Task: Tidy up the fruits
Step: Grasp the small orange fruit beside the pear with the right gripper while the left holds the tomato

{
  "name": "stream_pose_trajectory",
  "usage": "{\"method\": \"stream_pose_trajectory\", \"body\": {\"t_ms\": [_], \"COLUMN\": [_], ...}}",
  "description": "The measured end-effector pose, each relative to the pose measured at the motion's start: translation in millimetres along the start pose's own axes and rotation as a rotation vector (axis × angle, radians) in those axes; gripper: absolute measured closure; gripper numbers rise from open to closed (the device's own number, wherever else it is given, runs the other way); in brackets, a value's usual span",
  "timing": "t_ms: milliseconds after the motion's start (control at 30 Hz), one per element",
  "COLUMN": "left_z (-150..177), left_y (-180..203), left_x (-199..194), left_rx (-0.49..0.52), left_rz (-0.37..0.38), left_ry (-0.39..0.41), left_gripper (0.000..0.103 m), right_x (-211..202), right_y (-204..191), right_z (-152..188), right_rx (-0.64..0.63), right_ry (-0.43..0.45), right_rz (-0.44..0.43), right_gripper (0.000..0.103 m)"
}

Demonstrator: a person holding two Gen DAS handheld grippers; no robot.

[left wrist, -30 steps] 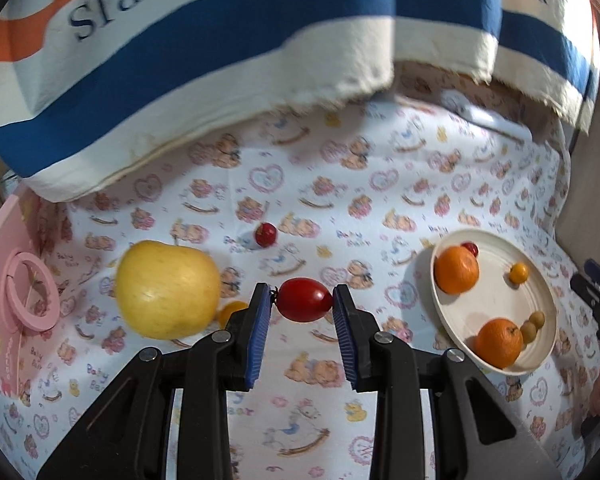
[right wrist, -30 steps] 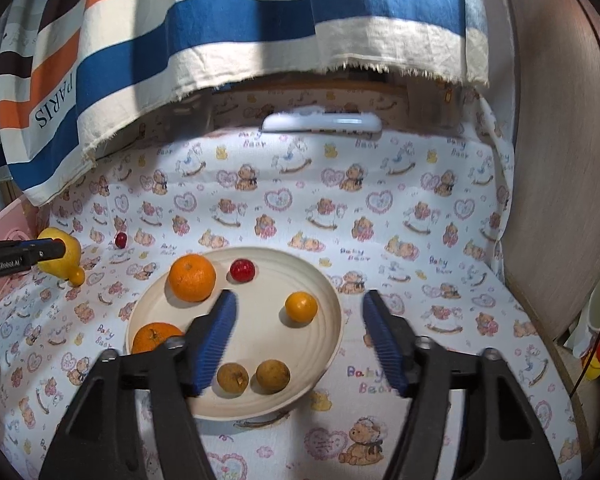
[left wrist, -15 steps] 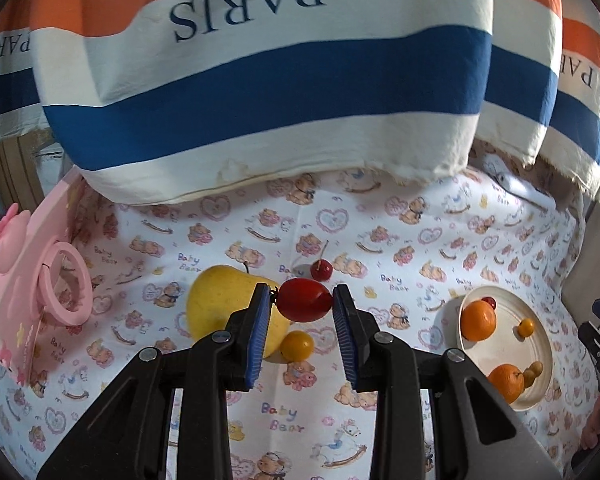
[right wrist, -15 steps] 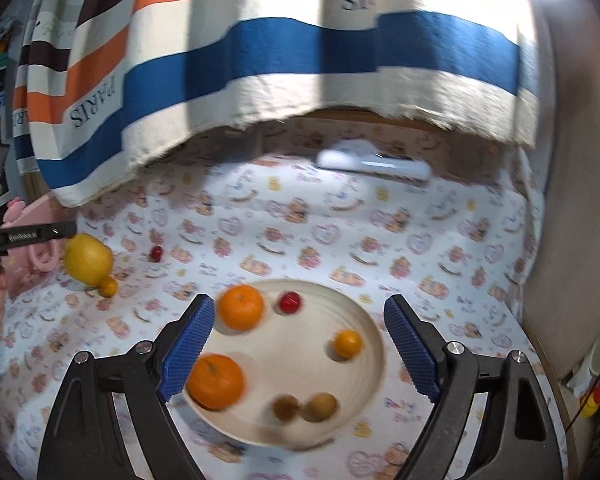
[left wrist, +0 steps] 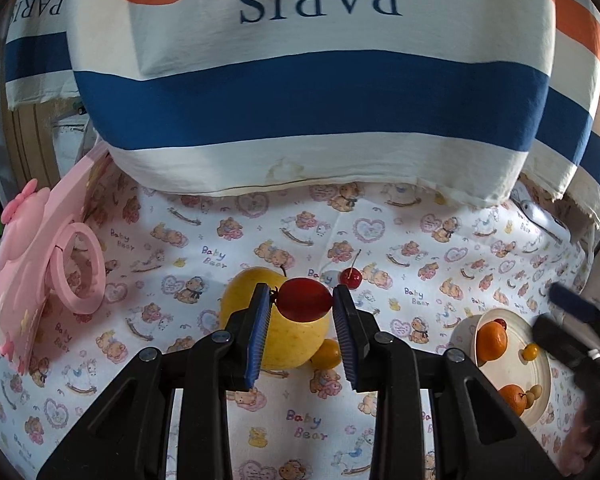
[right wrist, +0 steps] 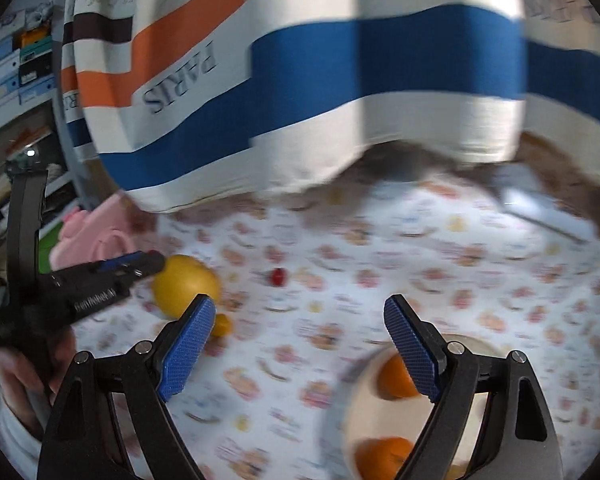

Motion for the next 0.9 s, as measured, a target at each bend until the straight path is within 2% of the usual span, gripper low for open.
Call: {"method": "stream_pose_trajectory", "body": {"t_ms": [233,333,433,567,900], "left_z": [1,1,0,-1,-1], "left_y": [0,-1,-3,-4,-3], "left_x": [4,6,11,12,9], "left_rx": [0.001,0.002,-0.012,-0.008,-0.009], "left_rz": [-0.003,-0.007,0.005,-0.010,-0.008], "left_ry": [-0.016,-0.023,-0.048,-0.046,-0.040], "left_gripper": [0.072,0.072,0.072,0.072,0.072], "right_x": [71,90,104,119,146], "right_y": [-29,-40,-53,-68,-82], "right_z": [8,12,12,13,21], "right_rx": [0.024,0.032,-0.019,-0.070,-0.106], "right_ry": [-0.122,-0.159,-0.186,-0.219,-0.269], "right_rz": [-0.178,-0.248,-0.247,-0.267,-0.241], "right_gripper": [0.016,0.023,0.028,0.043,0.055]}}
Point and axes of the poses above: each gripper's, at about its wrist camera, not at the fingertips, and x roughly the way its jaws point, y to its right, z to its underside, the point moved 3 cm from there along x, roughly the way its jaws point, and after that the axes turned 15 degrees about -x, right-handed, at the moved point
